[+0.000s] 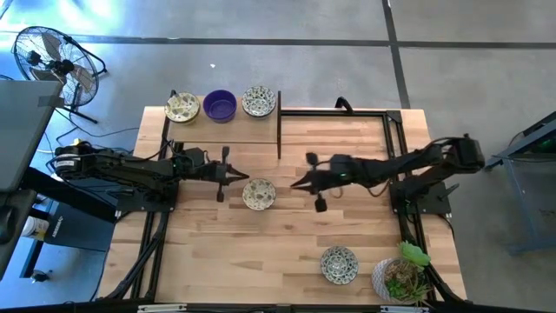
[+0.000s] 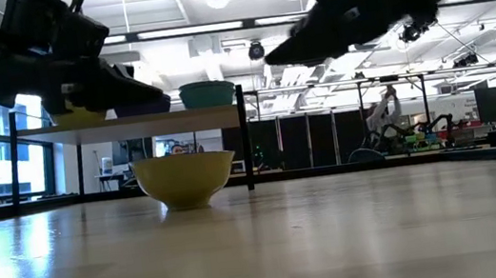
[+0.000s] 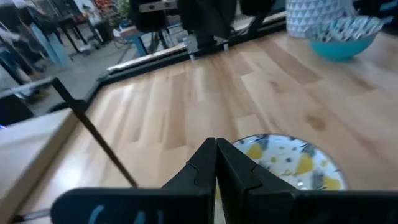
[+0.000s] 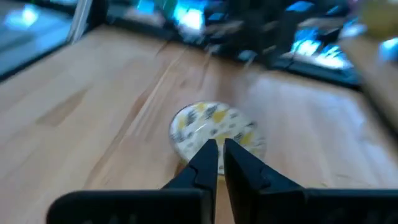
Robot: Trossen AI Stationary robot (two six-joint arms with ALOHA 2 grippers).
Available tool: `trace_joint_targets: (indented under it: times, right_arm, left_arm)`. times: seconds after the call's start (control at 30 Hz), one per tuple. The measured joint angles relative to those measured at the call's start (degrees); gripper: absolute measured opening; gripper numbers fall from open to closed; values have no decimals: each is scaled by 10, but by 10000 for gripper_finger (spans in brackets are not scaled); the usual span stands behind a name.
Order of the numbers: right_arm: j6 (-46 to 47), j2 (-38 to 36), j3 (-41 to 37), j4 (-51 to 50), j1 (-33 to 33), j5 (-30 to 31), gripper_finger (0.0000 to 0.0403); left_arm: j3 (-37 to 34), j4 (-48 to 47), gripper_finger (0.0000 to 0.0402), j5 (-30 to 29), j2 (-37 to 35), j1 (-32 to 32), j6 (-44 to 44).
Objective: Pick & Place Mini bowls
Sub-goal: Stack the yellow and white patterned bowl on the stacked yellow and white patterned bowl on the shelf
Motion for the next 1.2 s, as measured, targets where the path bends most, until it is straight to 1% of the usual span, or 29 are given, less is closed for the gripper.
trace_joint_targets:
  times: [0.1,0.2,0.3,0.37,0.5,0.67,0.8,0.93,1.03,1.1,1.2]
  right_arm:
    - [17,-24,-67,113,-13,5,3]
    - [29,-42,-119,194,-22,18,5]
    - [33,-54,-155,243,-27,23,5]
    - [33,-57,-171,262,-28,22,2]
    - [32,-58,-191,286,-23,36,3]
    - [32,-58,-195,289,-22,33,1]
    - [32,-58,-195,289,-22,33,2]
    - [32,-58,-195,286,-22,32,1]
    - [31,-58,-195,286,-22,32,3]
    - [30,-58,-195,285,-22,31,1]
    - [30,-58,-195,284,-22,31,1]
  left_arm:
    - [6,-16,3,5,0,0,-48]
    - [27,-58,3,21,0,0,-96]
    - [63,-147,3,40,0,-3,-128]
    - [95,-229,3,35,0,-14,-137]
    - [165,-368,3,-6,0,-44,-138]
    - [249,-540,3,-57,1,-87,-140]
    - [304,-661,3,-95,19,-127,-167]
    - [347,-730,3,-96,56,-162,-201]
    - [375,-753,15,-96,95,-187,-203]
    - [391,-760,36,-96,122,-200,-202]
    - [415,-761,86,-95,160,-207,-199]
